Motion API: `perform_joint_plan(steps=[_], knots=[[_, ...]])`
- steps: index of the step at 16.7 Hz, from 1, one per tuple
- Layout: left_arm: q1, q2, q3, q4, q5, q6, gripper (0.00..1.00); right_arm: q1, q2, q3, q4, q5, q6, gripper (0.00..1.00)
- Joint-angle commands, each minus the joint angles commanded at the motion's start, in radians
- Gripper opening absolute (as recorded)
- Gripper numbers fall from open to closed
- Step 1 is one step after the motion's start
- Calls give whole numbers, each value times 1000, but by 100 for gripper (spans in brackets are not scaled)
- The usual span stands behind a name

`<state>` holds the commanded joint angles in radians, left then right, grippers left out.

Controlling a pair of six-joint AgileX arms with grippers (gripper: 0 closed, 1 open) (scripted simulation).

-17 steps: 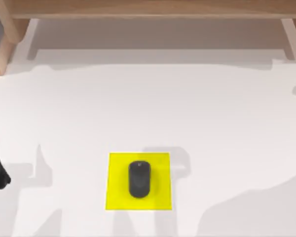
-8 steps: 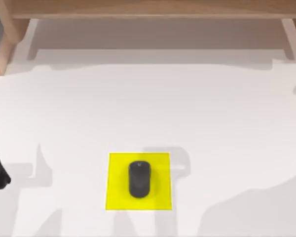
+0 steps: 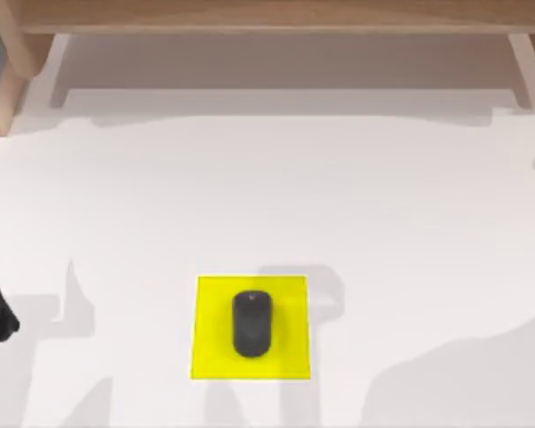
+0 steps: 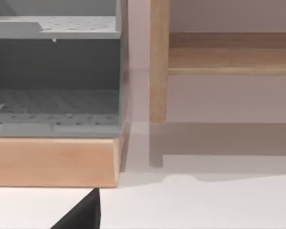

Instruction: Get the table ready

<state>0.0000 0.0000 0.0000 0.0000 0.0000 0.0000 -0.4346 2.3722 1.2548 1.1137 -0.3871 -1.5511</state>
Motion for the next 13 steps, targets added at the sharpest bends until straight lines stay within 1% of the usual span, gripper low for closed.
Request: perform_joint_plan(steps=[1,8,10,13], knots=[[0,0,0,0,0,0,100,0,0,0,0,0,0,100],[0,0,0,0,0,0,100,0,0,0,0,0,0,100],[0,0,0,0,0,0,100,-7,11,-32,-11,0,4,100],[0,0,0,0,0,0,100,6,-50,-60,-51,25,62,100]])
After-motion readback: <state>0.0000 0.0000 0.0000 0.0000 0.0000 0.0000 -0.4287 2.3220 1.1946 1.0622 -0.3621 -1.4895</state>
